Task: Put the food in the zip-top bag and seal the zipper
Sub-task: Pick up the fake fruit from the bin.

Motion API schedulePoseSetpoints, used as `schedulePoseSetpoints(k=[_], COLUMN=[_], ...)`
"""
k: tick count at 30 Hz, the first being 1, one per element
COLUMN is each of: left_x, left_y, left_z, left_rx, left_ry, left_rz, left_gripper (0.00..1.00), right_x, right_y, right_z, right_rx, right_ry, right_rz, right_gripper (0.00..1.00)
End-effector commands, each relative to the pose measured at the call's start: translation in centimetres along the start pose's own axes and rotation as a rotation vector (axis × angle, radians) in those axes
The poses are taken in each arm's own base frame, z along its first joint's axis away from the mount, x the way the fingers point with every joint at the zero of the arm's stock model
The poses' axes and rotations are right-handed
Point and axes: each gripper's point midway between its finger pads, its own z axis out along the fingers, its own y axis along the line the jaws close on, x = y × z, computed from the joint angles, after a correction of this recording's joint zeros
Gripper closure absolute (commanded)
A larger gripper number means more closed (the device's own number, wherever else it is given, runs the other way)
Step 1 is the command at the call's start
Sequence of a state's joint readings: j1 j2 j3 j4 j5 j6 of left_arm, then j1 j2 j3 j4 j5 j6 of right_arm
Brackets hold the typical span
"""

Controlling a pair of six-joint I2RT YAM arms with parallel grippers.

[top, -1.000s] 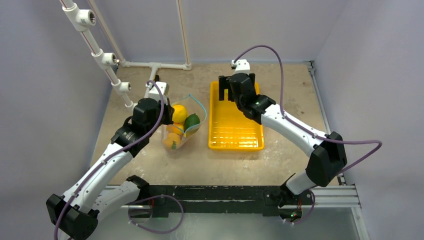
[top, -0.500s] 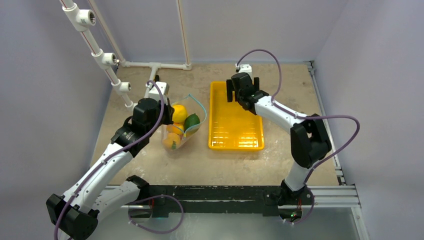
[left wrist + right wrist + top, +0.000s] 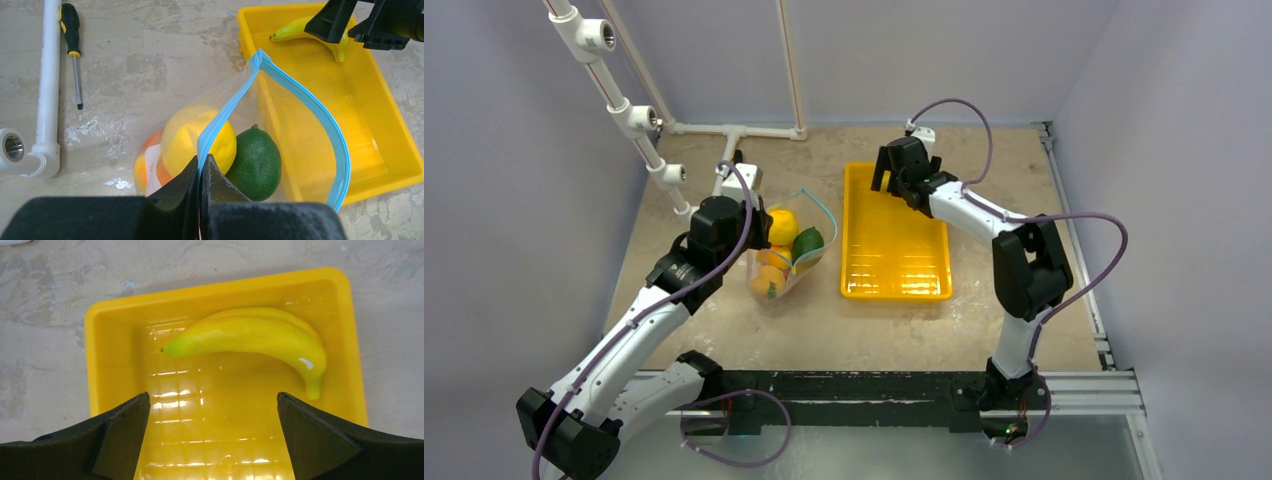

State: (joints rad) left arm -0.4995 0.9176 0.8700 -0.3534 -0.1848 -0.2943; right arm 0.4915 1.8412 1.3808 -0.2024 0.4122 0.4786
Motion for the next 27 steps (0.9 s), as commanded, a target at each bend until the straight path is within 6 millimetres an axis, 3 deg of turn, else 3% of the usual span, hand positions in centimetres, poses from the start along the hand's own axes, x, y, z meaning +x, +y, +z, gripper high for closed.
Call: schedulePoseSetpoints(k=[1,12,21,27], left_x=[-1.3,-1.2,-1.3,-1.2], left_y=[-0.5,-0.5,-0.5,-0.5], left_z=[-0.1,0.0,-0.1,0.0], left_rx=[0.022,0.024,0.024,0.024], left_ry=[-0.044,-0.04,-0.043,-0.042], left_rz=[-0.007,-0.006,-0.006,-0.006], left_gripper=[1.0,1.0,1.0,1.0], right_x=[-1.6,-1.6,-0.3,-0.6], right_y=[2.1,2.8,2.4,1.3], right_z=[0.2,1.4,3.3,4.0], right_rx=[-0.047,-0.024,-0.012,0.003], right_ry=[-0.012,0.039,0.111,0.102], right_rz=[0.196,0.536,0.658,0.719], right_gripper=[0.02,0.01,0.03,0.05])
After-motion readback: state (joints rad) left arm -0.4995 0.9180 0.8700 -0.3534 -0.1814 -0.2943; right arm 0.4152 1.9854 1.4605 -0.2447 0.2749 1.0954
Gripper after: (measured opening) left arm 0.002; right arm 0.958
